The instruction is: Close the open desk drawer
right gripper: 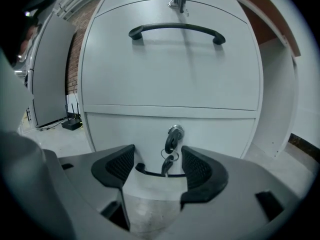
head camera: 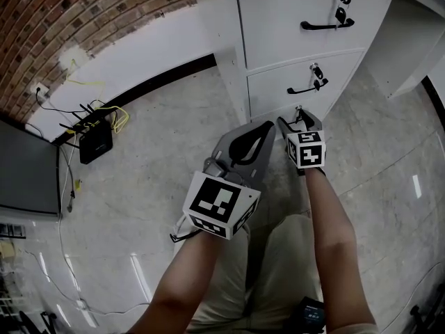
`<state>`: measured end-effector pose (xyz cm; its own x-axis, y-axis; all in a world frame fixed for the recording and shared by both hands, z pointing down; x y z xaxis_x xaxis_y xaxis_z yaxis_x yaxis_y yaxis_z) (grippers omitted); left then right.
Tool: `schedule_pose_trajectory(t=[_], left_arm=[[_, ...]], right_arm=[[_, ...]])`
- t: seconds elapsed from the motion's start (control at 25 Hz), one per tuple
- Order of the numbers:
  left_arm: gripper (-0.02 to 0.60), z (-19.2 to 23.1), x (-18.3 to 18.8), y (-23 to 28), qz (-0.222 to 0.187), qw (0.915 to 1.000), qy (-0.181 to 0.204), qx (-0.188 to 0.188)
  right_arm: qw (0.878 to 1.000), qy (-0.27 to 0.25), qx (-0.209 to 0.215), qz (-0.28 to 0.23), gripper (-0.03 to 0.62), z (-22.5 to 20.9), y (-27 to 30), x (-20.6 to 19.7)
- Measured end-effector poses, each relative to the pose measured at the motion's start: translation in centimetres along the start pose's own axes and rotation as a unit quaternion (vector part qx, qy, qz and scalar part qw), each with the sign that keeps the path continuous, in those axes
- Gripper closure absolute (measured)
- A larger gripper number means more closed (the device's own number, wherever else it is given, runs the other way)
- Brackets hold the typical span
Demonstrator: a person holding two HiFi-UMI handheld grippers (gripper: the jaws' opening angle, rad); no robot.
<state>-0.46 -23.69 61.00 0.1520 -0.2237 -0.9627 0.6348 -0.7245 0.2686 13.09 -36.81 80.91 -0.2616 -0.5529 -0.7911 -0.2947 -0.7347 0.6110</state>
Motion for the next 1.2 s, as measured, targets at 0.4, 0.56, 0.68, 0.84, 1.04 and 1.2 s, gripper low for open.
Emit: schedule_pose_trajectory(t=[0.4,0.56,0.68,0.84,1.04,1.2], left_arm=[[0.577,-0.2,-0.1,-0.5,-0.009,0.9998,-0.011,-0.013],[0.577,-0.4,-0.1,-0.8,-0.008,0.9998,-0.004,-0.016],[0.577,-0.7,0.1,-1.1,-0.011,0.9998,0.002,-0.018],[0.577,-1.3,0.5,-1.5,-0.028,0.9989,-0.004,-0.037],[0.577,-2.0,0.9,-1.5,-0.036,0.9982,0.003,-0.048],[0.577,-2.5,1.2,-1.5,-0.040,0.9980,0.000,-0.049]], right_arm=[[1.000,0.004,0.000,0.016,0.290,0.2,0.0,0.1],[1.000,0.016,-0.007,0.015,0.292,0.1,-0.3,0.0],[1.000,0.018,-0.007,0.001,0.292,0.1,-1.3,0.2],[1.000,0.003,-0.001,-0.015,0.293,0.4,-2.6,0.6],[0.999,-0.021,0.008,-0.039,0.356,0.9,-5.5,0.8],[0.997,-0.035,0.003,-0.074,0.527,0.9,-9.0,1.1]])
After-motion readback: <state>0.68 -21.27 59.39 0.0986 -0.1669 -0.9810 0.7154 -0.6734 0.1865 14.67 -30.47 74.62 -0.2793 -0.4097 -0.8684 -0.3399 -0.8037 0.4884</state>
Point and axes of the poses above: the fingertips, and each gripper's own axes: y forward along the fingers, z to its left, x out of its top, the point moved 6 cm from there along -y, backward along the fingers, and after that the axes turned 12 degrees about z, right-handed, at the moved point
